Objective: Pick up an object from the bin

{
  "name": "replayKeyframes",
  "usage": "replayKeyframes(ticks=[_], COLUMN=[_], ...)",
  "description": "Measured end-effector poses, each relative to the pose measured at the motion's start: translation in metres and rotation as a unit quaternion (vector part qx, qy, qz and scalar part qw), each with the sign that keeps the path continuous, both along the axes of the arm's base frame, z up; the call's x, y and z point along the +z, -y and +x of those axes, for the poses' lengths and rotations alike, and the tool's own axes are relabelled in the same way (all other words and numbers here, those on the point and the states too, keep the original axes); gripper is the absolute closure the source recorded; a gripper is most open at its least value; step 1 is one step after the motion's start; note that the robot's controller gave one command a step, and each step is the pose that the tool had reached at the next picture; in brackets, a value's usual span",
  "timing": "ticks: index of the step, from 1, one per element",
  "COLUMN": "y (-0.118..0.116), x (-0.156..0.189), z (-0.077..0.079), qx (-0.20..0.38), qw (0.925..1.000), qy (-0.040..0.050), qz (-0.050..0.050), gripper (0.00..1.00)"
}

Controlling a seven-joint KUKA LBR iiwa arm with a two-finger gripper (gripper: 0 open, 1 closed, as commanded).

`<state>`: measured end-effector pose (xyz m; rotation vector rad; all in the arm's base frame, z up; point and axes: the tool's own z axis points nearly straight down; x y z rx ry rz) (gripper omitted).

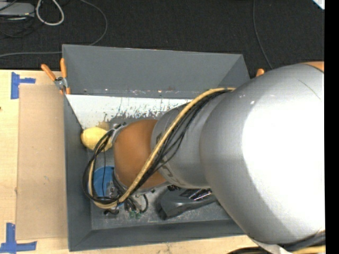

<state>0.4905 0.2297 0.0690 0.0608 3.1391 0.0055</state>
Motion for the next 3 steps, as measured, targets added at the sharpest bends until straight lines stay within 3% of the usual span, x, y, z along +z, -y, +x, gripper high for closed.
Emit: replayKeyframes(ticks=[1,2,3], y=[0.0,0.002,0.053], x=[0.0,0.025,-0.003], z=[0.0,0.0,-0.017], qx=[0.0,-0.002,-0.019], qw=[1.0,1.0,0.9997], qy=[0.0,-0.0061,-0.0102], qz=[0.0,-0.003,-0.005], gripper=[1.0,1.0,1.0])
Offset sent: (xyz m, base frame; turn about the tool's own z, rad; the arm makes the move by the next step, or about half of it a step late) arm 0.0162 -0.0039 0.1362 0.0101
